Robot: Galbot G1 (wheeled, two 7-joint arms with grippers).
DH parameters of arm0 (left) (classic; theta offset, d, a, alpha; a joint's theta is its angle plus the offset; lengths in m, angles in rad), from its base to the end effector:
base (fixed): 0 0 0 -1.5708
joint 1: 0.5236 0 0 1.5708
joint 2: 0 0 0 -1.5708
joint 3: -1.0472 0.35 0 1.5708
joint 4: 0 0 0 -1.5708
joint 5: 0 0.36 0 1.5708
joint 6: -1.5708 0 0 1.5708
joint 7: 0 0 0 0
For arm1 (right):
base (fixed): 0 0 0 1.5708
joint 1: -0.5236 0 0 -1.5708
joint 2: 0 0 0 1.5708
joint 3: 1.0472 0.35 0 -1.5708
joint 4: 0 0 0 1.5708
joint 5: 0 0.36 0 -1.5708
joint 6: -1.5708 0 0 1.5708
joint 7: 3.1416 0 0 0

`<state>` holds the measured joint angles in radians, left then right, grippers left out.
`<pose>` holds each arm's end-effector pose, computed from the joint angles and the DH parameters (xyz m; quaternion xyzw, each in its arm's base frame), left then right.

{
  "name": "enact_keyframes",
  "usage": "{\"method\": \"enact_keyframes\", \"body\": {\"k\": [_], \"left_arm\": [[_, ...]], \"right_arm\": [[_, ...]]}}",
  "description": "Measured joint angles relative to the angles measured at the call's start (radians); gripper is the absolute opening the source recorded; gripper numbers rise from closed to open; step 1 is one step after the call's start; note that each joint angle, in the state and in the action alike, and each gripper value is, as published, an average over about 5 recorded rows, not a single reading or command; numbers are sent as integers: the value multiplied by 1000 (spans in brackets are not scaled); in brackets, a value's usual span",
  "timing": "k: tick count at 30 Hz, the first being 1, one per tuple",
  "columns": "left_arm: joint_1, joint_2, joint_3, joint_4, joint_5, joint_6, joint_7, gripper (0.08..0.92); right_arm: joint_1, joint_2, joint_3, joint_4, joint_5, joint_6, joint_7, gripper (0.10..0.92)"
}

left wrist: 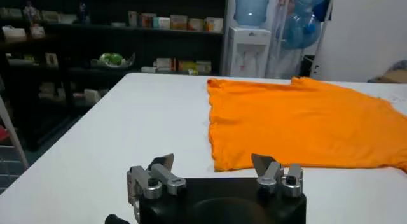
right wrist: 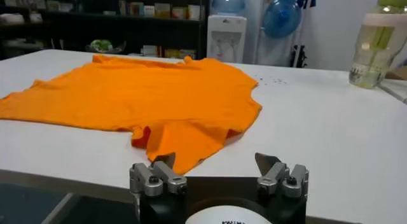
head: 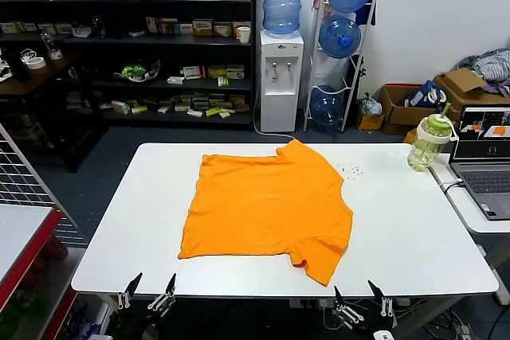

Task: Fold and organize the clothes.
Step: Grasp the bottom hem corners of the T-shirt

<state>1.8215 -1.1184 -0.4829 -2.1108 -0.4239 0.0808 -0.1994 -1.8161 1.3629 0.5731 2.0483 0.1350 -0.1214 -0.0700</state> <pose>0.1130 0.0608 -0.3257 -0.0284 -0.9812 0.0179 0.1901 0.1062 -0.0536 -0.3495 0.0631 -0.9764 0.0266 0.2050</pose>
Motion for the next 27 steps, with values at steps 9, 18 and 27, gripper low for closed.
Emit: {"method": "enact_keyframes", "body": {"k": [9, 18, 27], "left_arm": [[-78, -5, 35, 56, -18, 24, 17, 823], [-247, -21, 94, 176, -23, 72, 27, 823], [-337, -20, 123, 263, -20, 108, 22, 821]], "right_arm": [[60, 9, -30, -32, 3, -11, 27, 823], [182, 48, -89, -136, -28, -41, 54, 823], [254, 71, -121, -223, -47, -59, 70, 708]]}}
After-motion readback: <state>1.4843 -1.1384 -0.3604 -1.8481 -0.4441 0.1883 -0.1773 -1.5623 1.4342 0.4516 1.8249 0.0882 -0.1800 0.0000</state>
